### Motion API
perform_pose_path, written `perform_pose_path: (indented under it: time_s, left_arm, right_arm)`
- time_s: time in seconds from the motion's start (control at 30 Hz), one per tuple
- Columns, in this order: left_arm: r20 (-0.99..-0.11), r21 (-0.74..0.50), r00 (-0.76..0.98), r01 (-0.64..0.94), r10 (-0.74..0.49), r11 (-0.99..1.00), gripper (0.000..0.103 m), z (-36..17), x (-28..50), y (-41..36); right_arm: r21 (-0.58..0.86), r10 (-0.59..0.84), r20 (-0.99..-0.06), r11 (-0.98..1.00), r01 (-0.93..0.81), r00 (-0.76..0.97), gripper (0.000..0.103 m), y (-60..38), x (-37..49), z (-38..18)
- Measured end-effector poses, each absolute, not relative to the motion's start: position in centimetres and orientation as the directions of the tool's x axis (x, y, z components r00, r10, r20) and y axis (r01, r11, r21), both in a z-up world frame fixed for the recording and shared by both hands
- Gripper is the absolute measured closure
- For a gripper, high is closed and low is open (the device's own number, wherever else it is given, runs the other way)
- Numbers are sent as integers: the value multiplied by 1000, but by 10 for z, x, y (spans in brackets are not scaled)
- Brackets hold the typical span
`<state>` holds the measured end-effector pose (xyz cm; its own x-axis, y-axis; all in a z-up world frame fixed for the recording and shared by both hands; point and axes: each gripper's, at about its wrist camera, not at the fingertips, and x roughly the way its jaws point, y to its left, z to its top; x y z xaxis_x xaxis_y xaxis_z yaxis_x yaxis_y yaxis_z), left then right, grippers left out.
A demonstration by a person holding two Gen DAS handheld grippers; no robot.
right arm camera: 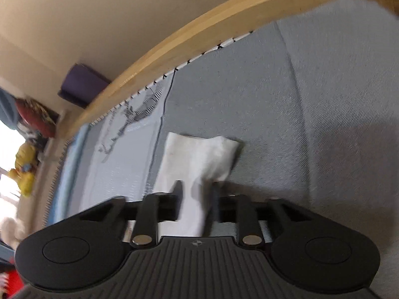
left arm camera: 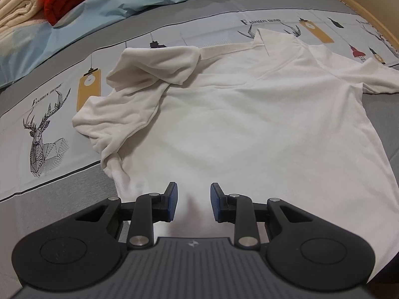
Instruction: Fold small clothes
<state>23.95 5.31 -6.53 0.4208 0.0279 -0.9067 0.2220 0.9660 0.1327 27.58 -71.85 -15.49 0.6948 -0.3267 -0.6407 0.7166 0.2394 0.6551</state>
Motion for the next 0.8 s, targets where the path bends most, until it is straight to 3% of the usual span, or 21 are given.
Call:
perform_pose_path:
  time_s: [0.17, 0.2, 0.23, 0.33, 0.47, 0.5, 0.57, 0.7, 0.8]
  left_arm:
    - [-909, 139, 414, 224, 35, 965, 71, -67, 238, 55]
    - [-910, 141, 414, 222, 38, 965, 71, -68, 238, 56]
    - [-910, 142, 413, 220, 40, 965, 71, -68, 238, 56]
    - [-911, 143, 411, 216, 43, 966, 71, -69, 239, 58]
    - [-909, 132, 415, 214, 33, 968, 71, -67, 240, 57]
    - [-909, 129, 415, 213, 30, 969, 71, -67, 240, 58]
    - [-909, 124, 416, 207, 28, 970, 71, -67, 239, 61]
    - [-902, 109, 431, 172, 25, 979, 71, -61, 237, 73]
    - [-889, 88, 457, 122, 22, 989, 71, -53, 236, 88]
  right_arm:
    - [705, -316, -606, 212, 677, 730, 75, -727, 280, -164]
    - [703, -312, -602, 230, 673, 735, 80, -728, 283, -164]
    - [700, -310, -597, 249, 669, 740, 98, -727, 283, -161]
    - [619, -436, -582, 310, 722, 686, 100, -720, 281, -141]
    - [478, -437, -733, 216, 851, 522, 100, -722, 279, -148]
    - [467, -455, -728, 218, 857, 513, 100, -718, 276, -147]
    - [362, -538, -711, 271, 892, 452, 91, -703, 279, -131]
    - [307, -614, -594, 425, 852, 520, 90, -665, 286, -91]
    - [299, -571, -516, 579, 759, 639, 70, -623, 291, -56]
